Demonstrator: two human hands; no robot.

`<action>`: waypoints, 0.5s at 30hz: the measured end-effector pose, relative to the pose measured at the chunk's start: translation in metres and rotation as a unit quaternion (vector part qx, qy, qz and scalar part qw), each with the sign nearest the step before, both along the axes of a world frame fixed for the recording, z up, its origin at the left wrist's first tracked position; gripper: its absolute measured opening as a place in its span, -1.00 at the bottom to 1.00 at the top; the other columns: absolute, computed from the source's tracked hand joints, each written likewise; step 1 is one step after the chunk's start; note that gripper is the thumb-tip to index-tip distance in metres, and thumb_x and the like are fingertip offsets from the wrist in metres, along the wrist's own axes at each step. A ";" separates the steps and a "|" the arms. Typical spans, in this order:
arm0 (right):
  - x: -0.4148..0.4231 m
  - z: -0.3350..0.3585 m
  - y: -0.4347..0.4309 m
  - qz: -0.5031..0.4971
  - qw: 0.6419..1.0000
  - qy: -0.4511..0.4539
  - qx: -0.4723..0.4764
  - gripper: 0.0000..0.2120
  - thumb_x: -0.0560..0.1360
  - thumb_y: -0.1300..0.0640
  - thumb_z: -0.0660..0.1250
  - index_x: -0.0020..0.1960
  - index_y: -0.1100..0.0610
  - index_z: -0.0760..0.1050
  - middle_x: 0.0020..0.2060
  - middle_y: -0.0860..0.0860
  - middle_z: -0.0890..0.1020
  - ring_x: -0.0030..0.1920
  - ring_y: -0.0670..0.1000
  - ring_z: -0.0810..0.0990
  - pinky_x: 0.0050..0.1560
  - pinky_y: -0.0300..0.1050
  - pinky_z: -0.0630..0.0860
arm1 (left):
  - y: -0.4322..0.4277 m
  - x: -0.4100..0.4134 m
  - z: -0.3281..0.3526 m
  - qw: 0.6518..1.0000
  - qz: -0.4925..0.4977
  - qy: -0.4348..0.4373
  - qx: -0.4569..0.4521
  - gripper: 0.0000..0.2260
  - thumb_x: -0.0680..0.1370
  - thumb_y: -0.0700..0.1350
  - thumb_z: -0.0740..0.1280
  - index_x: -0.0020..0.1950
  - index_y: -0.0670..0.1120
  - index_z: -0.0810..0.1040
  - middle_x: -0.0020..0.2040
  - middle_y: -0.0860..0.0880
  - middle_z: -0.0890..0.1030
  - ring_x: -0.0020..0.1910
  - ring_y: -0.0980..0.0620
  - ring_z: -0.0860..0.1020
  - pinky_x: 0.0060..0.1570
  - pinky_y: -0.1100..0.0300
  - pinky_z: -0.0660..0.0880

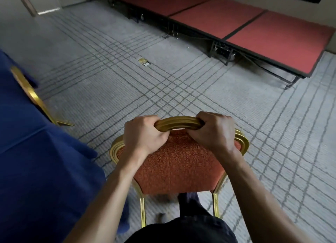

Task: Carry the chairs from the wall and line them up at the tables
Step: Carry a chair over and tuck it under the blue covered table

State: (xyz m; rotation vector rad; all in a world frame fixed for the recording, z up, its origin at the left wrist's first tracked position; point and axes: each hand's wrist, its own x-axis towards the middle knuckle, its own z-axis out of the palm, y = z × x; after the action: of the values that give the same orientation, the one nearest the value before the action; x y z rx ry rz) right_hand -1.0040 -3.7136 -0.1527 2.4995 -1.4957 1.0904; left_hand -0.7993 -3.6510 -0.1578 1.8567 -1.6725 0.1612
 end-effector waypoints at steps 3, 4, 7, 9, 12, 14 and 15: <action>0.019 -0.006 -0.062 0.022 1.000 0.001 0.022 -0.66 0.36 -0.15 0.38 -0.39 0.07 0.42 -0.53 -0.08 0.46 -0.52 0.03 0.44 -0.47 -0.11 0.39 | -0.054 0.016 -0.002 1.000 0.018 -0.006 0.014 -0.68 0.32 0.11 0.45 -0.42 -0.05 0.41 -0.47 0.02 0.53 -0.45 -0.04 0.52 -0.47 0.16 0.35; 0.026 -0.009 -0.085 0.031 0.999 -0.006 0.027 -0.67 0.36 -0.15 0.36 -0.39 0.07 0.42 -0.53 -0.07 0.46 -0.51 0.03 0.45 -0.47 -0.11 0.40 | -0.075 0.024 -0.003 1.000 0.024 -0.007 0.019 -0.67 0.33 0.11 0.45 -0.42 -0.05 0.40 -0.47 0.02 0.53 -0.45 -0.04 0.53 -0.48 0.13 0.37; 0.053 -0.016 -0.149 0.060 0.997 -0.017 0.036 -0.68 0.35 -0.15 0.32 -0.40 0.06 0.42 -0.53 -0.07 0.45 -0.52 0.04 0.45 -0.47 -0.12 0.40 | -0.129 0.048 -0.007 0.999 0.043 -0.011 0.026 -0.64 0.34 0.09 0.48 -0.42 -0.05 0.38 -0.47 0.01 0.52 -0.46 -0.04 0.53 -0.49 0.10 0.40; 0.074 -0.015 -0.190 0.082 0.995 -0.022 0.054 -0.67 0.35 -0.16 0.32 -0.41 0.06 0.39 -0.53 -0.06 0.46 -0.52 0.04 0.46 -0.48 -0.12 0.41 | -0.160 0.064 -0.005 0.998 0.062 -0.006 0.027 -0.62 0.35 0.09 0.49 -0.43 -0.04 0.35 -0.49 0.02 0.50 -0.48 0.00 0.50 -0.51 0.10 0.39; 0.105 -0.013 -0.244 0.128 0.990 -0.019 0.057 -0.66 0.35 -0.18 0.30 -0.40 0.06 0.41 -0.53 -0.07 0.47 -0.52 0.03 0.46 -0.48 -0.14 0.41 | -0.198 0.087 -0.002 0.993 0.111 0.003 0.035 -0.62 0.36 0.09 0.49 -0.43 -0.09 0.40 -0.50 0.04 0.48 -0.51 0.05 0.46 -0.51 0.12 0.37; 0.126 -0.012 -0.274 0.155 0.986 -0.014 0.055 -0.67 0.35 -0.18 0.30 -0.40 0.05 0.43 -0.53 -0.07 0.48 -0.52 0.03 0.47 -0.48 -0.14 0.42 | -0.218 0.103 -0.001 0.992 0.122 -0.004 0.033 -0.64 0.36 0.07 0.50 -0.43 -0.09 0.42 -0.50 0.05 0.48 -0.51 0.05 0.46 -0.51 0.16 0.35; 0.137 -0.011 -0.290 0.163 0.985 -0.009 0.054 -0.67 0.35 -0.18 0.31 -0.39 0.06 0.43 -0.52 -0.07 0.50 -0.51 0.04 0.48 -0.47 -0.13 0.43 | -0.230 0.113 -0.001 0.992 0.124 -0.010 0.029 -0.64 0.35 0.06 0.51 -0.44 -0.09 0.42 -0.50 0.05 0.48 -0.52 0.05 0.46 -0.51 0.18 0.33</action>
State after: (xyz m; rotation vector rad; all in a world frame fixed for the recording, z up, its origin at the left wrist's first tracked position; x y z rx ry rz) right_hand -0.8666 -4.0037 -0.1642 2.8927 -1.2067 1.0970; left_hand -0.6863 -3.8813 -0.1584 2.1090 -1.4686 0.2358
